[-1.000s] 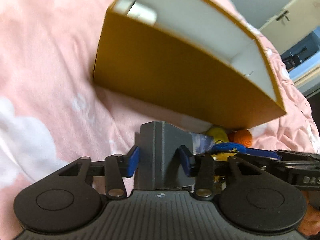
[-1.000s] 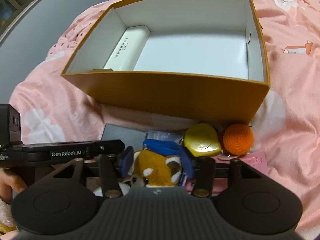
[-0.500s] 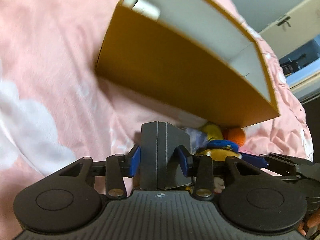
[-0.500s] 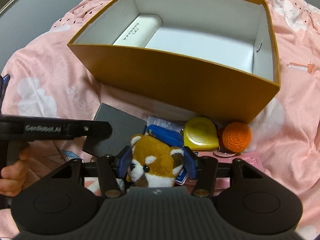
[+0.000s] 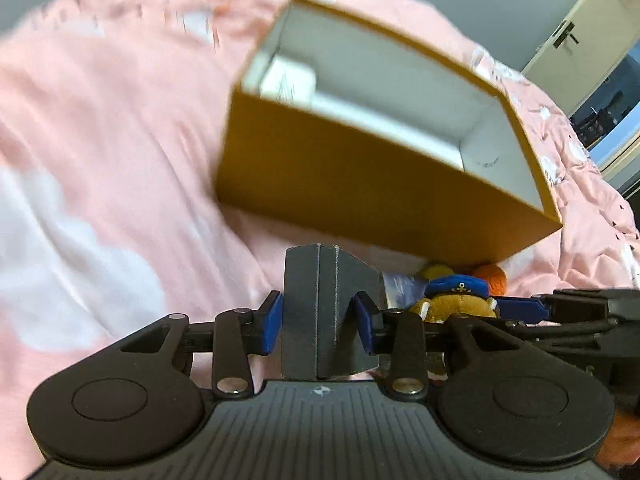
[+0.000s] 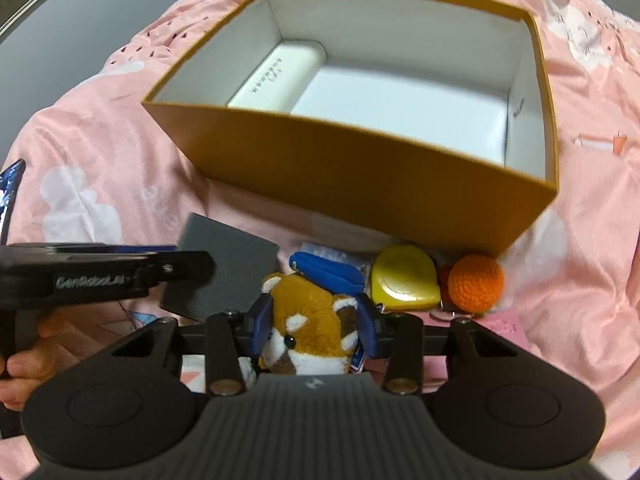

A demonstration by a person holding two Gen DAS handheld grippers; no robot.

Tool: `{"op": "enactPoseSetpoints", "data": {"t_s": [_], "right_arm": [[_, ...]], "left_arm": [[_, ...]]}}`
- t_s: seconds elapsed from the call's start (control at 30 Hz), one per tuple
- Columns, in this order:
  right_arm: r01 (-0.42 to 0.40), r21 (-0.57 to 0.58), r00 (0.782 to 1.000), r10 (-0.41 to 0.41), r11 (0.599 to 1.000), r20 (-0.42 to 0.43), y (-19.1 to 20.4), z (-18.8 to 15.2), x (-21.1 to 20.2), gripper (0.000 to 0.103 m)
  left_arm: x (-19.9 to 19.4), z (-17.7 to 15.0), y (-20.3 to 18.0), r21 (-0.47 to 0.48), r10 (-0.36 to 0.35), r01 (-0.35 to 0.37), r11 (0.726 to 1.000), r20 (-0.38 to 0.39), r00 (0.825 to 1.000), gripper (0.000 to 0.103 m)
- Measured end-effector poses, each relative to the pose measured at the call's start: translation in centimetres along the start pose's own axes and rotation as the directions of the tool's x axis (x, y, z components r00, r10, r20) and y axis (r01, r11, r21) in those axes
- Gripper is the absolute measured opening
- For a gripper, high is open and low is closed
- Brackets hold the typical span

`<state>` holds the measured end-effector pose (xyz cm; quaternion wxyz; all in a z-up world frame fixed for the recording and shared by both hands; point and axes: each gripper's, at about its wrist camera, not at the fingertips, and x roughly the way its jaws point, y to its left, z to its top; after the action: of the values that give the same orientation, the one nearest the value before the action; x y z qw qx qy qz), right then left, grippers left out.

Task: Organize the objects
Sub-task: 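Grasp the dark grey box with the left tool, then carry the grey box with the left tool while the right tool grasps the trading card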

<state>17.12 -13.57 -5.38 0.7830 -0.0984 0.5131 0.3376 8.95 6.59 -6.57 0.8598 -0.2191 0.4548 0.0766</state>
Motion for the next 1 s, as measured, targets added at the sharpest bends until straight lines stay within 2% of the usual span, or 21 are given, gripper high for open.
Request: {"op": "enactPoseSetpoints", "data": {"t_s": [0.2, 0.43, 0.57, 0.6, 0.63, 0.67, 0.77, 0.9, 1.0], "right_arm": [[-0.009, -0.09, 0.999, 0.013, 0.996, 0.043, 3.0, 2.0, -0.1, 0.043], [-0.063, -0.152, 0.995, 0.075, 0.986, 0.072, 6.2, 4.3, 0.3, 0.04], [-0.135, -0.124, 0.985, 0.147, 0.983, 0.092, 6.9, 5.5, 0.6, 0.036], [-0.154, -0.113, 0.983, 0.164, 0.982, 0.086, 6.9, 5.7, 0.9, 0.033], [-0.171, -0.096, 0.981, 0.179, 0.981, 0.074, 7.0, 5.9, 1.4, 0.024], [-0.179, -0.076, 0.981, 0.184, 0.981, 0.056, 6.9, 6.0, 1.8, 0.022], [-0.195, -0.032, 0.98, 0.196, 0.98, 0.033, 6.4, 5.8, 2.1, 0.023], [-0.144, -0.016, 0.984, 0.145, 0.989, 0.099, 5.1, 5.4, 0.1, 0.024], [-0.056, 0.007, 0.992, 0.055, 0.998, 0.115, 3.2, 4.7, -0.8, 0.024]], "left_arm": [[-3.0, 0.7, 0.9, 0.027, 0.117, -0.121, 0.992, 0.109, 0.987, 0.044], [-3.6, 1.3, 1.9, -0.005, 0.171, -0.172, 0.985, 0.141, 0.975, 0.044], [-4.3, 1.6, 2.6, -0.02, 0.188, -0.187, 0.982, 0.163, 0.969, 0.044], [-4.4, 1.7, 2.7, -0.024, 0.19, -0.189, 0.982, 0.164, 0.968, 0.044], [-4.5, 1.7, 2.9, -0.026, 0.193, -0.191, 0.981, 0.163, 0.968, 0.044], [-4.5, 1.6, 2.9, -0.027, 0.194, -0.192, 0.981, 0.163, 0.967, 0.044], [-4.4, 1.7, 3.0, -0.029, 0.191, -0.189, 0.982, 0.166, 0.968, 0.044], [-4.5, 1.8, 3.0, -0.035, 0.167, -0.164, 0.986, 0.176, 0.97, 0.044], [-4.6, 1.8, 2.9, -0.041, 0.143, -0.138, 0.99, 0.182, 0.973, 0.044]]}}
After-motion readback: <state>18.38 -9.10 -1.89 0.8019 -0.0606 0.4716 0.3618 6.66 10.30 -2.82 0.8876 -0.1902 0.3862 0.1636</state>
